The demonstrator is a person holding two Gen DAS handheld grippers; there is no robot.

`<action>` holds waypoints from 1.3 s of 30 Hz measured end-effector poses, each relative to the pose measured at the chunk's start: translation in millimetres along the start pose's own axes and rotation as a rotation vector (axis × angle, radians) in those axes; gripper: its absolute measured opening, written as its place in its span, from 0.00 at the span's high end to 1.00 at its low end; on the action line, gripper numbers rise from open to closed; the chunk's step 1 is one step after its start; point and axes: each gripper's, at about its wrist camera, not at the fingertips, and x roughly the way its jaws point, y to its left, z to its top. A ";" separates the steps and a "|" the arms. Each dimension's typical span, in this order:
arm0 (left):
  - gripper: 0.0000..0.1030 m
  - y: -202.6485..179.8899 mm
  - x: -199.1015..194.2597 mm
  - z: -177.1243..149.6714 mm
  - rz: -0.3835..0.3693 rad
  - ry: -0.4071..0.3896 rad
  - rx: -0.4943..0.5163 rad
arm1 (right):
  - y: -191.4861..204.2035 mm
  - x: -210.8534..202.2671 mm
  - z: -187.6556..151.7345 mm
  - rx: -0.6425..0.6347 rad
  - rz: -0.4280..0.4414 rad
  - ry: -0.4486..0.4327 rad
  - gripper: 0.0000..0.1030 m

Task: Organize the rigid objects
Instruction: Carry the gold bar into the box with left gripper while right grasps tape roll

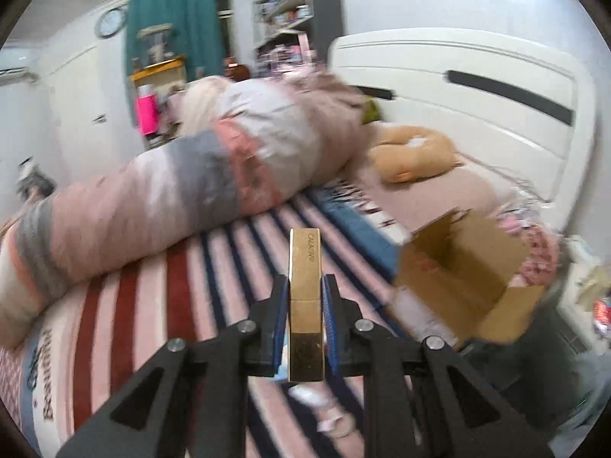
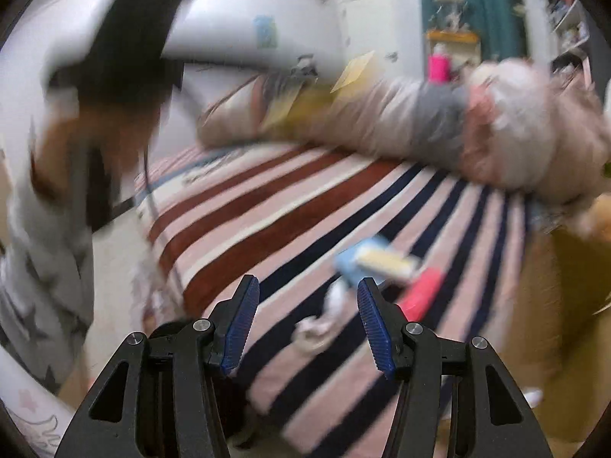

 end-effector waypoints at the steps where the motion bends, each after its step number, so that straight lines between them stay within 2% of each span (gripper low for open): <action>1: 0.85 -7.6 0.0 5.8 -0.023 0.002 0.011 | 1.0 14.2 -7.2 0.011 0.023 0.024 0.51; 3: 0.85 -34.3 4.7 20.6 -0.098 0.009 0.039 | -4.1 38.1 -22.4 0.041 0.045 0.059 0.51; 5: 0.85 -62.0 15.2 33.5 -0.165 0.025 0.066 | -13.8 63.5 -40.6 0.054 0.027 0.093 0.51; 9: 0.85 -114.5 49.6 49.7 -0.271 0.085 0.090 | -19.8 105.0 -69.1 -0.007 -0.013 0.146 0.51; 11: 0.85 -137.7 70.7 51.3 -0.302 0.124 0.102 | -18.9 118.4 -73.1 -0.012 0.020 0.143 0.51; 12: 0.85 -146.3 81.7 51.0 -0.317 0.146 0.103 | -17.2 122.2 -74.0 -0.021 0.010 0.136 0.52; 15: 0.85 -171.9 118.4 46.4 -0.359 0.236 0.109 | -13.8 126.7 -72.1 -0.034 -0.049 0.119 0.64; 20: 0.85 -188.3 160.7 32.5 -0.351 0.344 0.119 | -22.6 124.3 -73.6 0.009 -0.036 0.109 0.64; 21: 0.85 -187.1 163.9 31.0 -0.352 0.353 0.114 | -24.6 123.4 -74.7 0.018 -0.029 0.108 0.64; 23: 0.72 -182.9 162.6 30.9 -0.342 0.346 0.104 | -30.9 120.4 -75.8 0.039 -0.016 0.108 0.64; 24: 0.59 -180.0 158.1 31.6 -0.339 0.333 0.101 | -33.3 119.0 -76.4 0.044 -0.014 0.107 0.64; 25: 0.51 -174.8 152.1 32.9 -0.337 0.318 0.093 | -35.0 117.9 -76.8 0.045 -0.014 0.107 0.64; 29: 0.44 -137.4 113.1 36.9 -0.332 0.237 0.033 | -35.9 115.2 -76.1 0.044 -0.025 0.104 0.64; 30: 0.39 -128.3 104.7 35.7 -0.318 0.217 0.021 | -36.6 113.4 -75.9 0.046 -0.029 0.100 0.64; 31: 0.33 -116.2 93.7 33.6 -0.299 0.193 0.005 | -37.5 110.9 -75.4 0.051 -0.033 0.096 0.64; 34: 0.30 -73.5 60.4 20.6 -0.217 0.129 -0.042 | -39.3 98.4 -69.8 0.052 -0.051 0.077 0.64; 39: 0.23 2.0 20.5 -20.0 -0.012 0.065 -0.137 | -25.9 66.2 -49.3 -0.011 -0.080 0.045 0.64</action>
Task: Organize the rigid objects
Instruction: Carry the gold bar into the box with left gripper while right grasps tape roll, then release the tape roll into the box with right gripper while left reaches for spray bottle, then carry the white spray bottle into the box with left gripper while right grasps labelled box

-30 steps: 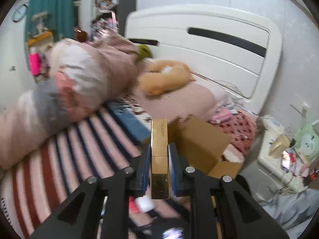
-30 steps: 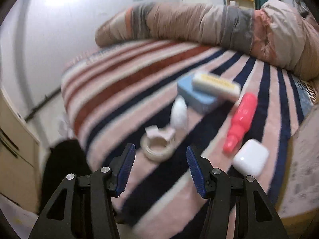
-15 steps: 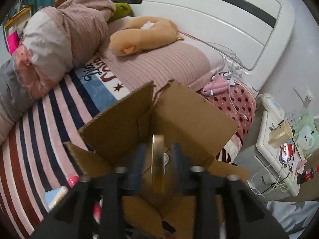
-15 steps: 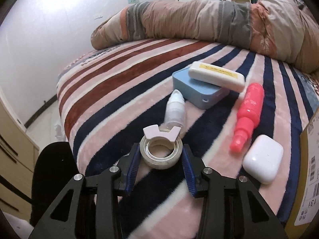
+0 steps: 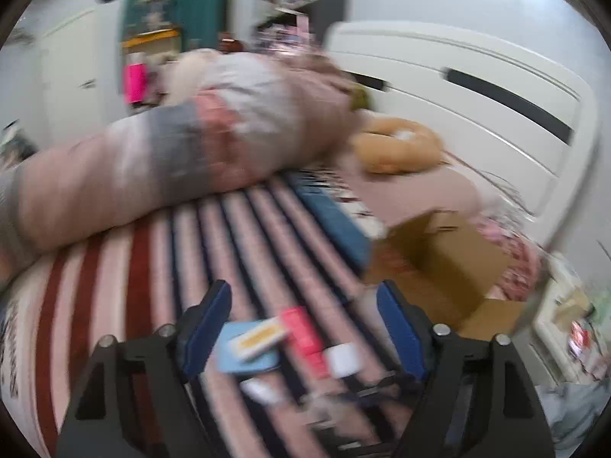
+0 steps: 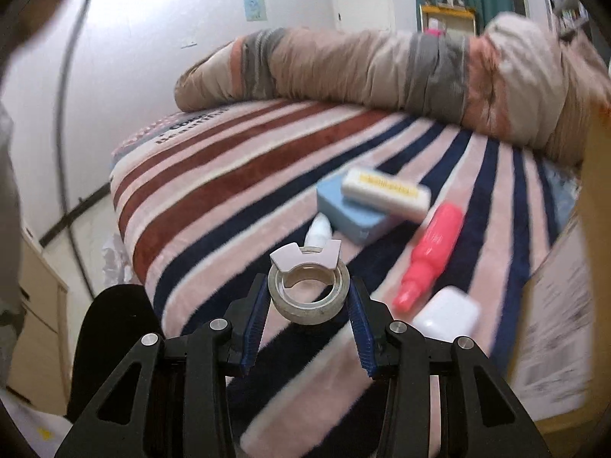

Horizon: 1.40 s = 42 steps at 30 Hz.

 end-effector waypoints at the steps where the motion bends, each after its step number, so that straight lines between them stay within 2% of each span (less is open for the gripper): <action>1: 0.22 15.1 -3.7 -9.6 0.031 -0.006 -0.018 | 2.8 -9.6 5.2 -0.006 -0.010 -0.008 0.64; 5: 0.22 54.8 5.6 -49.3 0.078 0.017 -0.089 | 6.1 -63.1 30.5 -0.004 -0.032 -0.081 0.64; 10: 0.22 73.6 49.8 -98.2 0.034 0.092 -0.169 | -16.3 -133.9 62.9 0.070 -0.126 -0.178 0.64; 12: 0.22 71.1 72.8 -118.5 0.011 0.127 -0.180 | -34.5 -153.6 72.2 0.115 -0.202 -0.184 0.64; 13: 0.22 69.8 82.9 -127.0 0.002 0.147 -0.177 | -47.5 -160.1 76.1 0.135 -0.254 -0.167 0.64; 16: 0.22 58.6 114.1 -147.7 -0.026 0.199 -0.142 | -74.9 -158.3 78.7 0.171 -0.334 -0.082 0.64; 21: 0.22 40.8 147.6 -164.1 -0.048 0.228 -0.094 | -115.0 -132.9 68.2 0.288 -0.334 0.085 0.64; 25: 0.22 38.0 157.9 -165.8 -0.037 0.207 -0.087 | -117.9 -123.3 59.8 0.306 -0.358 0.127 0.64; 27: 0.24 37.8 160.2 -164.9 -0.040 0.194 -0.088 | -123.1 -123.6 57.0 0.326 -0.356 0.126 0.59; 28: 0.29 37.5 161.3 -164.8 -0.036 0.190 -0.090 | -121.9 -124.8 55.3 0.331 -0.360 0.122 0.50; 30: 0.39 42.2 160.7 -167.3 -0.024 0.190 -0.092 | -120.6 -131.4 54.4 0.330 -0.366 0.100 0.38; 31: 0.47 43.8 160.5 -167.8 -0.024 0.187 -0.092 | -119.6 -133.0 54.5 0.327 -0.364 0.091 0.38; 33: 0.55 48.0 157.4 -170.0 -0.024 0.187 -0.093 | -113.6 -137.7 59.8 0.320 -0.331 0.056 0.38; 38: 0.55 54.0 143.3 -172.2 -0.035 0.196 -0.096 | -73.9 -144.4 80.1 0.231 -0.241 -0.041 0.38; 42: 0.55 61.4 131.6 -180.4 -0.043 0.198 -0.096 | -40.4 -134.0 90.9 0.158 -0.165 -0.050 0.38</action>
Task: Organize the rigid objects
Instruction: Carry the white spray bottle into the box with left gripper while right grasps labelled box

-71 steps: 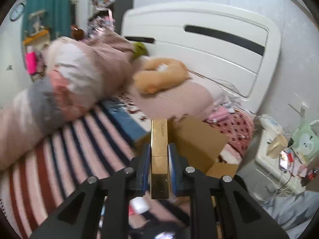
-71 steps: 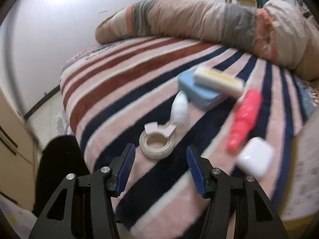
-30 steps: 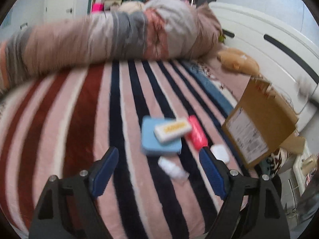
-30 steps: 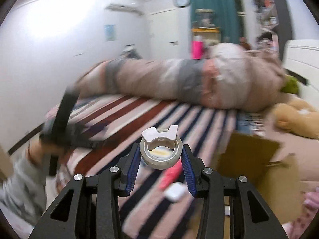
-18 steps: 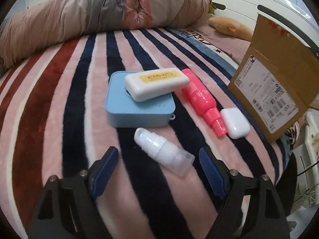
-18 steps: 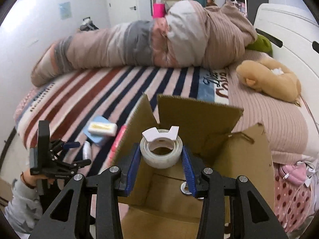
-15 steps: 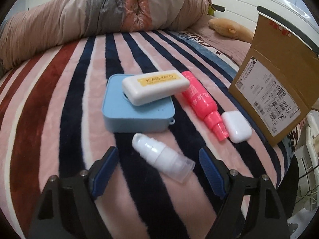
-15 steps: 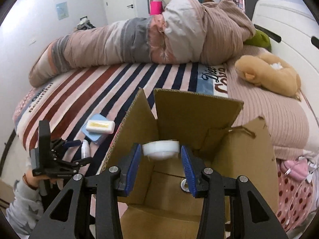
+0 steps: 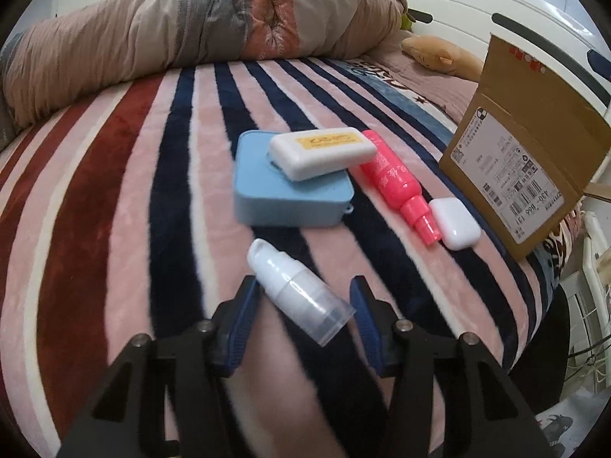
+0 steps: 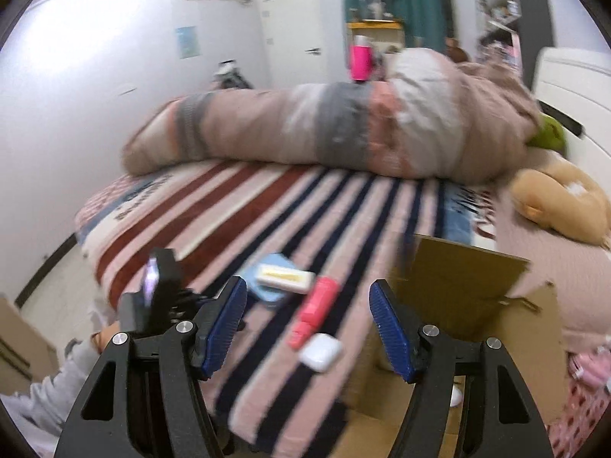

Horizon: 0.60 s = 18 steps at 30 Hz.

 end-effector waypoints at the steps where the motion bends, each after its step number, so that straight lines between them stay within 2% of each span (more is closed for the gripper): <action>1: 0.55 2.9 -1.7 -2.1 -0.005 -0.004 -0.006 | 8.8 3.0 0.2 -0.012 0.020 0.001 0.38; 4: 0.55 11.2 -10.0 -7.2 -0.018 -0.023 -0.037 | 34.9 16.7 -2.9 -0.055 0.080 0.009 0.38; 8: 0.55 22.5 -29.2 -4.5 0.042 -0.038 -0.049 | 60.0 46.3 -14.6 -0.085 0.121 0.059 0.38; 10: 0.55 29.9 -50.3 1.1 0.047 -0.066 -0.067 | 65.9 68.4 -23.5 -0.075 0.140 0.084 0.36; 11: 0.55 32.7 -60.4 4.1 0.044 -0.078 -0.070 | 64.8 78.4 -26.9 -0.062 0.139 0.091 0.34; 13: 0.55 32.5 -82.0 11.6 0.053 -0.102 -0.061 | 59.5 104.5 -35.0 -0.023 0.123 0.092 0.20; 15: 0.55 25.7 -106.3 23.0 0.065 -0.122 -0.030 | 53.4 128.3 -39.3 0.001 0.085 0.078 0.20; 18: 0.55 6.2 -139.7 43.0 0.034 -0.154 0.026 | 41.8 170.1 -41.7 0.021 0.040 0.055 0.18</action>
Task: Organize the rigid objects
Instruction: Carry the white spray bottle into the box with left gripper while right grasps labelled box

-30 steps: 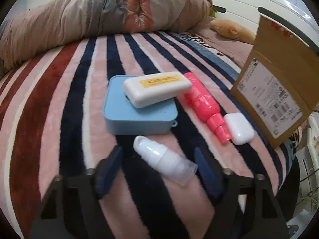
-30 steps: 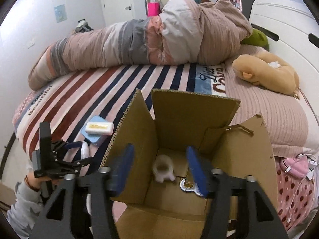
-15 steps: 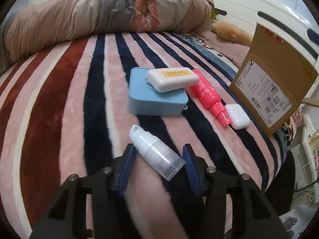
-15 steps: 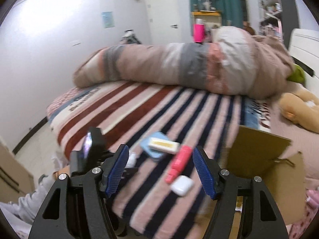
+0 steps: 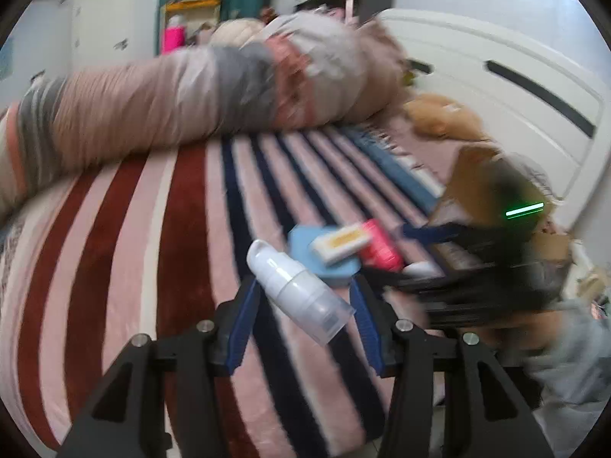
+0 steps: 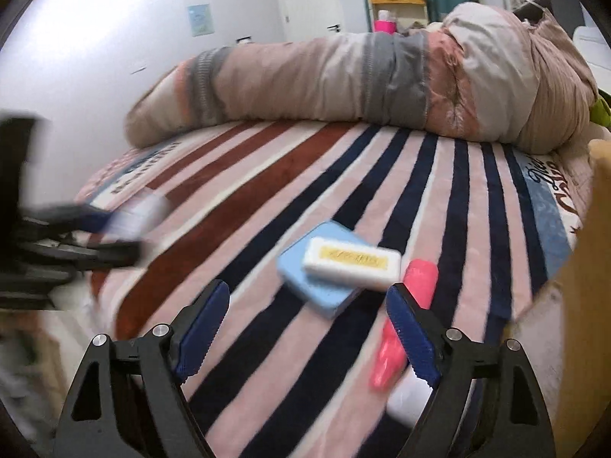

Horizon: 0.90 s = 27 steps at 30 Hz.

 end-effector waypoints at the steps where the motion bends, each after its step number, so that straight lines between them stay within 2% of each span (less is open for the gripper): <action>1: 0.55 -8.2 -8.7 8.9 -0.018 -0.011 0.020 | -3.4 8.9 1.3 0.009 -0.015 0.004 0.18; 5: 0.55 -49.6 -30.8 48.0 -0.105 -0.041 0.109 | -19.2 53.5 8.3 0.084 -0.049 0.057 0.14; 9: 0.55 -103.1 -30.2 88.1 -0.234 -0.043 0.196 | -17.9 61.5 11.6 0.059 -0.094 0.031 0.12; 12: 0.55 -149.4 -14.0 112.2 -0.286 -0.030 0.274 | -20.3 64.7 10.3 0.041 -0.134 0.032 0.12; 15: 0.55 -191.4 14.5 128.7 -0.349 0.022 0.320 | -26.5 67.0 8.7 0.042 -0.125 0.039 0.12; 19: 0.55 -229.9 42.0 137.6 -0.427 0.088 0.361 | -35.3 50.0 -2.5 0.059 -0.018 0.033 0.13; 20: 0.55 -238.5 48.9 139.4 -0.440 0.104 0.370 | -35.5 47.0 -5.5 0.054 -0.003 0.035 0.16; 22: 0.55 -246.1 56.2 141.2 -0.450 0.126 0.379 | -35.2 43.3 -12.9 0.030 -0.016 0.037 0.41; 24: 0.55 -254.1 66.3 141.8 -0.462 0.160 0.390 | -37.4 47.8 -19.2 0.016 -0.020 0.064 0.59; 26: 0.55 -263.8 77.7 141.4 -0.463 0.200 0.409 | -43.5 47.5 -21.4 0.045 -0.011 0.059 0.68; 27: 0.55 -267.9 83.2 140.6 -0.460 0.216 0.417 | -44.9 46.7 -21.1 0.052 -0.025 0.057 0.76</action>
